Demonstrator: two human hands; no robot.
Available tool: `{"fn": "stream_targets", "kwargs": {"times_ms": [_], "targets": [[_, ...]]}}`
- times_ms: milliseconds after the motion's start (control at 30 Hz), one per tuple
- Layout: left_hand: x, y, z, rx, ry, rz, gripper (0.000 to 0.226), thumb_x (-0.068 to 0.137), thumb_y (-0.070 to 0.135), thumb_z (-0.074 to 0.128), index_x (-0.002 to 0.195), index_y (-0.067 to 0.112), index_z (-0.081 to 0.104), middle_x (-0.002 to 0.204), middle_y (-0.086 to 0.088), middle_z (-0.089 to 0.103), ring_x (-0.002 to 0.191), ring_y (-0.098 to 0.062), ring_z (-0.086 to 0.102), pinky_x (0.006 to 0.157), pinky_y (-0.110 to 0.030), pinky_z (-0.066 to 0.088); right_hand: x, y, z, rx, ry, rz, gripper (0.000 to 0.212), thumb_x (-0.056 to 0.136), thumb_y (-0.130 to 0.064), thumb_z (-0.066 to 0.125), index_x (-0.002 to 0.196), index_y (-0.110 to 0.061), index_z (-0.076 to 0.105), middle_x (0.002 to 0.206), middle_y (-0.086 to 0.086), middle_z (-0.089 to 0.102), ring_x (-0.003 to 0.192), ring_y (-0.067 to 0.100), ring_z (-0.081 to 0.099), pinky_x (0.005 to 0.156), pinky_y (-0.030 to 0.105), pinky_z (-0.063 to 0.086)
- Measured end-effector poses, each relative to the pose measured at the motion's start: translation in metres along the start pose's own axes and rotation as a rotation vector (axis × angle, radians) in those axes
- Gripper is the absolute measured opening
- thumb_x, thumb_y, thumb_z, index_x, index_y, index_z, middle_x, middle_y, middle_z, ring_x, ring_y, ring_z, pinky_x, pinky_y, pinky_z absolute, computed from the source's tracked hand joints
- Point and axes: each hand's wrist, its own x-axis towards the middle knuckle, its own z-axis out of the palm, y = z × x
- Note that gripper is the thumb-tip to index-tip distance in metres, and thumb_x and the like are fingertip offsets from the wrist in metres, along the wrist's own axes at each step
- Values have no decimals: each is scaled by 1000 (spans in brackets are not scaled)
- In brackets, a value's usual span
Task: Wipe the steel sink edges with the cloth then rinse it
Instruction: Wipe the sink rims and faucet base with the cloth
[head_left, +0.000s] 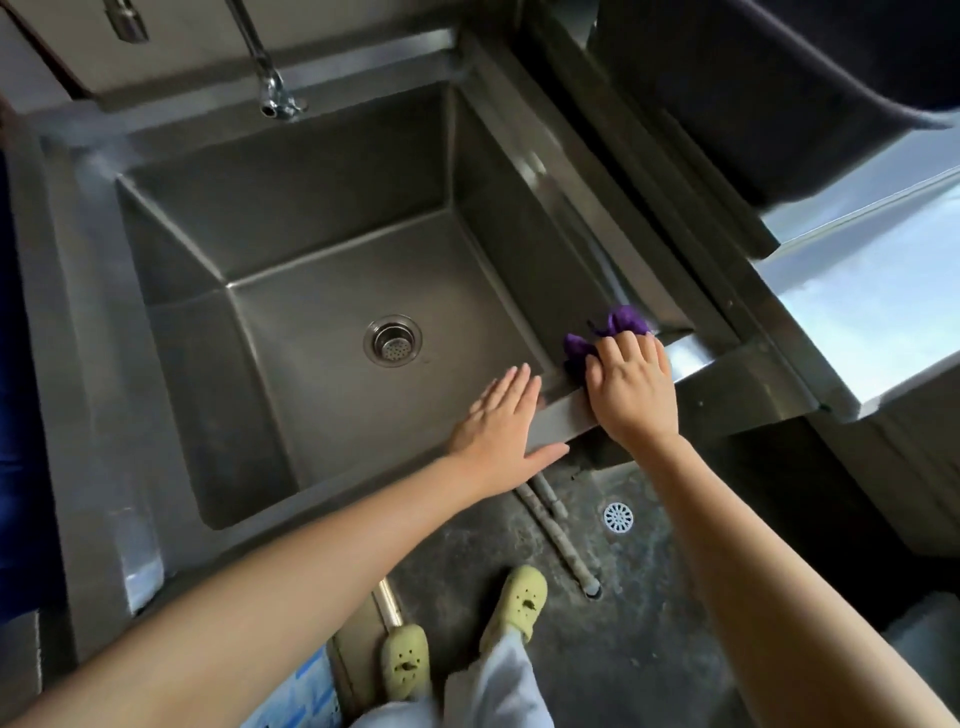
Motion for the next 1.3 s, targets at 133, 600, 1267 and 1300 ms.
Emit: {"fn": "stream_targets", "kwargs": {"times_ms": [133,600,1267,1300], "targets": [[31,23,0,1,21,6,89,89,64,32,150,8,-1,160,-7,-8,147,-16,-10,117,-30,-5,20,34,-1,7,-35,5,34,91,-32,35,88,-10,61,86,10,62,87,32,57,92,41,42],[82,66,-3,7,49,-68,94,86,68,34,150,12,-5,160,-3,-11,147,-12,-11,116,-26,-5,93,86,5,28,-231,-410,49,93,-37,31,134,-17,47,132,4,55,130,24,43,114,35,6],[85,66,6,114,115,-72,96,79,70,23,150,12,-2,160,-4,-4,147,-14,-5,112,-23,-7,115,62,29,221,-188,-469,56,94,-40,23,140,-11,39,143,9,45,139,26,32,114,31,-2],[85,67,6,109,104,-77,95,79,70,24,150,11,-2,160,-4,-4,148,-14,-5,112,-24,-7,114,62,29,220,-183,-451,55,94,-39,24,140,-11,39,144,9,45,139,26,32,114,31,-2]]}}
